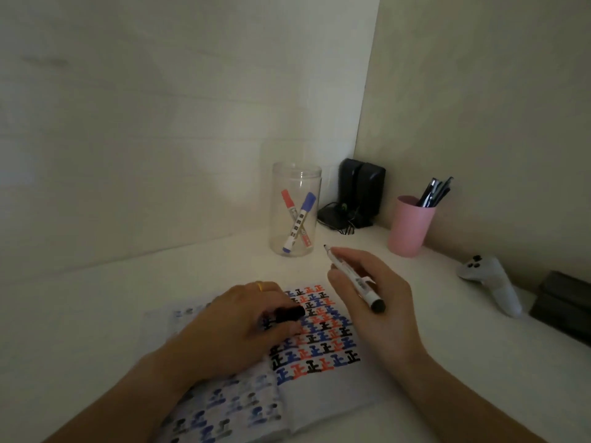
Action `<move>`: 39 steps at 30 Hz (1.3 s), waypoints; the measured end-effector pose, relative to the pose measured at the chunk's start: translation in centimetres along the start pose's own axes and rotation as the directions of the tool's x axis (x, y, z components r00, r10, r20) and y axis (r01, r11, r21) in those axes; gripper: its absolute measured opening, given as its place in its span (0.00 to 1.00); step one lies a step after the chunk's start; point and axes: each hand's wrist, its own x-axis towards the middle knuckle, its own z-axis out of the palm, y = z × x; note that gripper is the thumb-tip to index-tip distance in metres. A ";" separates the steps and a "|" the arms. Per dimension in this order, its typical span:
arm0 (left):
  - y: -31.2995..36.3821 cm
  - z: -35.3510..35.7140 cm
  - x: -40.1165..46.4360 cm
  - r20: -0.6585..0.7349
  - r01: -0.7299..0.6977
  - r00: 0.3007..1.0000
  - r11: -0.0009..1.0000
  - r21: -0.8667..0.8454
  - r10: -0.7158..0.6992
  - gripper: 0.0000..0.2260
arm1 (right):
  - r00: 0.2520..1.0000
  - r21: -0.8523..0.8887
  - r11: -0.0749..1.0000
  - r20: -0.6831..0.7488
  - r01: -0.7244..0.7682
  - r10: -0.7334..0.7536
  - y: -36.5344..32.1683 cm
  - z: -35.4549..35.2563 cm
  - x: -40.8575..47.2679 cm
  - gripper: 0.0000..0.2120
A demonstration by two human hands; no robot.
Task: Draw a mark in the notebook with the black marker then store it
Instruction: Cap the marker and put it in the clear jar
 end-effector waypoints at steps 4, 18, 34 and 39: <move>0.2 -0.5 0.2 -0.138 0.064 0.988 0.998 -0.017 -0.065 0.11 | 0.997 0.060 0.996 -0.018 -0.068 0.069 0.0 0.0 0.3 0.17; -1.1 -0.7 0.2 -0.392 0.237 0.839 0.902 -0.361 -0.377 0.08 | 0.893 0.568 0.711 0.103 -0.414 0.438 0.7 -0.3 1.5 0.06; -0.6 -1.0 0.2 -0.374 0.190 0.874 0.926 -0.326 -0.311 0.09 | 0.867 0.620 0.617 0.252 -0.486 0.430 0.2 0.1 1.2 0.15; -0.5 -1.2 0.0 -0.382 0.162 0.876 0.925 -0.344 -0.296 0.09 | 0.856 0.597 0.618 0.292 -0.512 0.427 -0.3 0.2 1.2 0.13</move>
